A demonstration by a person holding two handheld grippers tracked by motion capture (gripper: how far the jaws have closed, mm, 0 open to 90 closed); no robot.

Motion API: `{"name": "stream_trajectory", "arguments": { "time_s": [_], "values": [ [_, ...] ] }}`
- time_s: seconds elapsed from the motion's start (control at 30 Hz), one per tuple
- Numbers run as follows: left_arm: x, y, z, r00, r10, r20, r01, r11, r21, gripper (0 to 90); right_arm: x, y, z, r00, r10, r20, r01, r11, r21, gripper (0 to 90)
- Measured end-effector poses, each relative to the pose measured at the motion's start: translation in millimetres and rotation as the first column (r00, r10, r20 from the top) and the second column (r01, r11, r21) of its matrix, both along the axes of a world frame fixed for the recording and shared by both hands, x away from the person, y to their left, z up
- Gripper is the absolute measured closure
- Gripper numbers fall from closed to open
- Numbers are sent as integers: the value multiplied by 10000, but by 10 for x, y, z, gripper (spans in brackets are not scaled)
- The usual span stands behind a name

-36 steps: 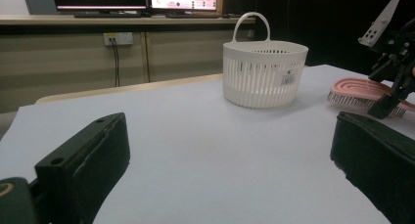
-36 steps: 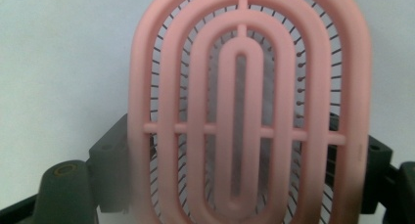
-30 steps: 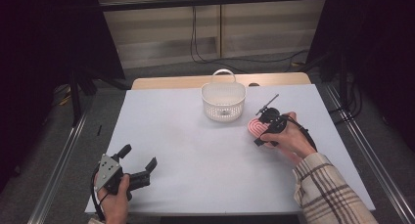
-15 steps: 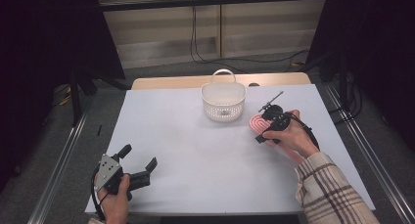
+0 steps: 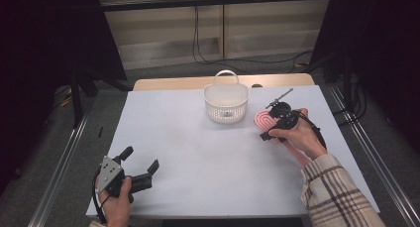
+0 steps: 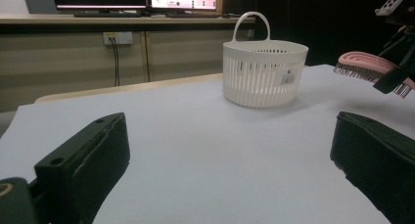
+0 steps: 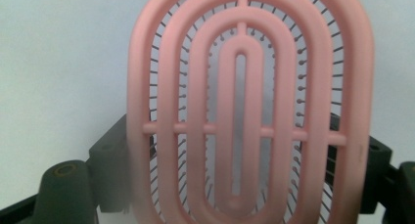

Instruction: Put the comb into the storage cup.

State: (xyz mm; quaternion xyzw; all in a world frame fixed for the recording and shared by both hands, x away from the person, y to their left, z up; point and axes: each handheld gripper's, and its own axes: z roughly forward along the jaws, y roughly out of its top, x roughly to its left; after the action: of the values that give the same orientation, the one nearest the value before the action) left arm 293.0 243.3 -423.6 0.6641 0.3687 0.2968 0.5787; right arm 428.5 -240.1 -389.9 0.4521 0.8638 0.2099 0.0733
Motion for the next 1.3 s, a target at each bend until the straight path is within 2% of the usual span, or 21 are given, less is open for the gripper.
{"name": "stream_trajectory", "arguments": {
  "time_s": [0.23,0.57,0.67,0.7,0.83,0.93,0.97,1.03,1.27,1.3],
  "values": [
    [-1,-2,0,10000,6,12,-6,10000,-62,13,-15,18,60,9996,-37,274,34,9999,110,202],
    [-3,-6,1,10000,-5,27,5,10000,-82,13,-49,27,139,9959,-49,904,11,9991,414,202],
    [-1,-6,1,10000,-5,27,5,10000,-77,13,-55,29,170,9924,24,1233,-83,9988,478,202],
    [-1,-6,1,10000,10,39,-9,9999,-105,13,-59,36,193,9886,-7,1505,-75,9985,542,202],
    [-1,-6,1,10000,-1,30,1,10000,-95,13,-60,47,212,9855,-88,1692,-28,9977,682,202],
    [-2,-5,3,10000,2,37,-2,10000,-86,13,-62,45,230,9814,-176,1912,1,9958,912,202],
    [-3,-4,3,10000,8,46,-7,10000,-87,13,-66,43,237,9776,-211,2094,-6,9947,1030,202],
    [-1,-4,2,10000,6,36,-5,10000,-89,13,-68,42,239,9763,-230,2152,-6,9941,1088,202],
    [-4,-7,4,10000,-7,53,7,10000,-65,13,-92,32,269,9623,-439,2683,31,9886,1504,202],
    [-3,-7,3,10000,4,49,-4,10000,-53,13,-101,35,281,9562,-543,2876,69,9865,1635,202]
  ]
}}
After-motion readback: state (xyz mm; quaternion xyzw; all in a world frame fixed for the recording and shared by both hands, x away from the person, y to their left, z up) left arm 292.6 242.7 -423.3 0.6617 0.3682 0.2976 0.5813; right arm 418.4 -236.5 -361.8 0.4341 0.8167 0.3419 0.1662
